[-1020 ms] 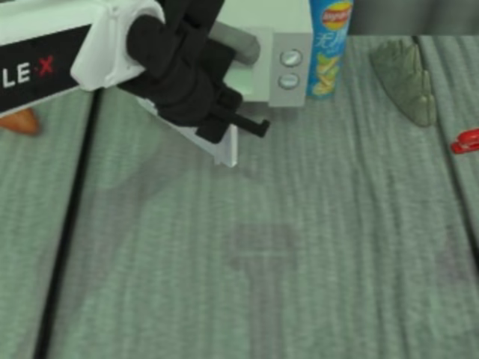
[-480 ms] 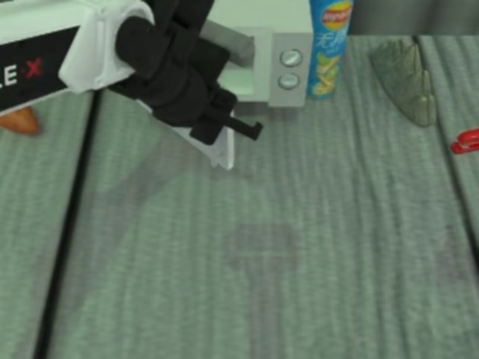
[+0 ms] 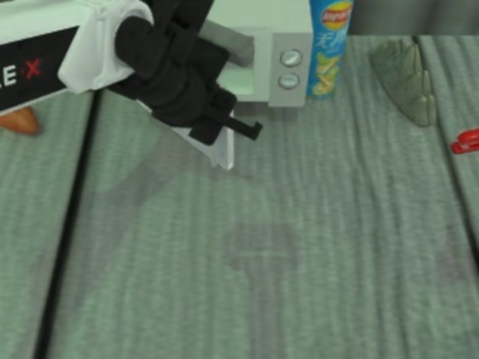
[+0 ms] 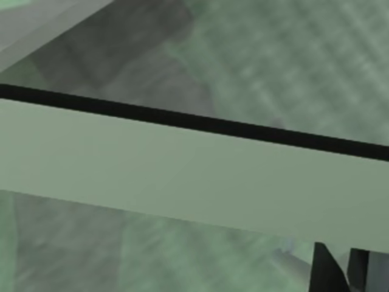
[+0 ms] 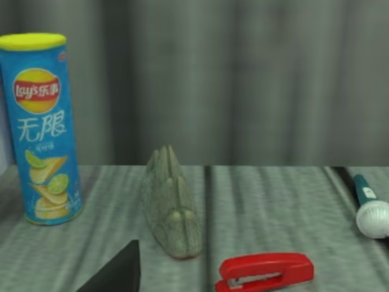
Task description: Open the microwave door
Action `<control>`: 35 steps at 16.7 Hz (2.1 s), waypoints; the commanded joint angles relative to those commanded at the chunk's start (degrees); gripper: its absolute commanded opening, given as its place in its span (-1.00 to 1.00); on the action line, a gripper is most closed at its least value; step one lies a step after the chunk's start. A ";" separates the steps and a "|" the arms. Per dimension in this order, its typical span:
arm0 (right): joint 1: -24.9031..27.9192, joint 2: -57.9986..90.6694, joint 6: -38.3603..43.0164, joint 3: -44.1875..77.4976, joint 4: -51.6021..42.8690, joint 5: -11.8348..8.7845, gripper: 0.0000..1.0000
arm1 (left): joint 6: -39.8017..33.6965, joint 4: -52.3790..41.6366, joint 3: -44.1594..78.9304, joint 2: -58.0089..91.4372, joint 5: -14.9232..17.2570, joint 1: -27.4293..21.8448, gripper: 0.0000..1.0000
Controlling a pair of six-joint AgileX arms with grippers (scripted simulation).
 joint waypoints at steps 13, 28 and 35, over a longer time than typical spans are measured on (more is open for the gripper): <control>0.00 0.00 0.00 0.00 0.00 0.00 1.00 | 0.70 0.12 -0.46 -0.29 0.85 0.06 -1.00; 0.00 0.00 0.00 0.00 0.00 0.00 1.00 | 9.05 -0.10 -4.26 -3.51 5.19 3.24 -1.00; 0.00 0.00 0.00 0.00 0.00 0.00 1.00 | 9.05 -0.10 -4.26 -3.51 5.19 3.24 -1.00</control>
